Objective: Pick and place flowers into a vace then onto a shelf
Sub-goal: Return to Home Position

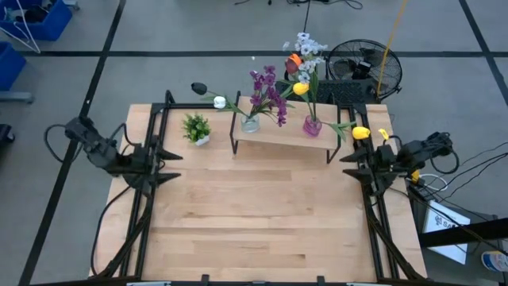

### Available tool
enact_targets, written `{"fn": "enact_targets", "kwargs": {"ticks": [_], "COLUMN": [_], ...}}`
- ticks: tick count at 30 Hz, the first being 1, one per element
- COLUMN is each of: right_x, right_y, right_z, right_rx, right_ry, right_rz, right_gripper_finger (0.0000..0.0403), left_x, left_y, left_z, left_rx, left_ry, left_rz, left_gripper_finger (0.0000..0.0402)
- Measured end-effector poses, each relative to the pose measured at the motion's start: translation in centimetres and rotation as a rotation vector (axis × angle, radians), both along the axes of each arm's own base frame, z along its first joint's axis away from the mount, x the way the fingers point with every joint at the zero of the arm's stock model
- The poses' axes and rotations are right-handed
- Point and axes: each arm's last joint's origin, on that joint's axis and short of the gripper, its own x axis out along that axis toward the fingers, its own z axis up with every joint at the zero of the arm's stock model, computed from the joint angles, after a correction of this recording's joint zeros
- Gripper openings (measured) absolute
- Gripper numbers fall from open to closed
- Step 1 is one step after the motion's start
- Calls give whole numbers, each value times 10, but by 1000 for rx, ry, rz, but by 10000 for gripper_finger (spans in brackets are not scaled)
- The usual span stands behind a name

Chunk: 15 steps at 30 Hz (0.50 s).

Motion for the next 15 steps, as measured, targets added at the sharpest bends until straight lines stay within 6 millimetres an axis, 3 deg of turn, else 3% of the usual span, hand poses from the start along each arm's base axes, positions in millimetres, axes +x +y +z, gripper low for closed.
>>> {"fn": "enact_targets", "kwargs": {"ticks": [7,15], "right_x": [-3,6], "right_y": [-1,2], "right_z": [-22,-39], "right_rx": [-21,11], "right_ry": [-12,-39], "right_rz": [10,-25], "right_gripper_finger": [160,159], "left_x": [-18,-15], "left_y": [12,7], "left_z": [-16,-58], "left_rx": [-17,19], "left_ry": [-121,-339], "left_rz": [-43,-117], "left_gripper_finger": [255,255]}}
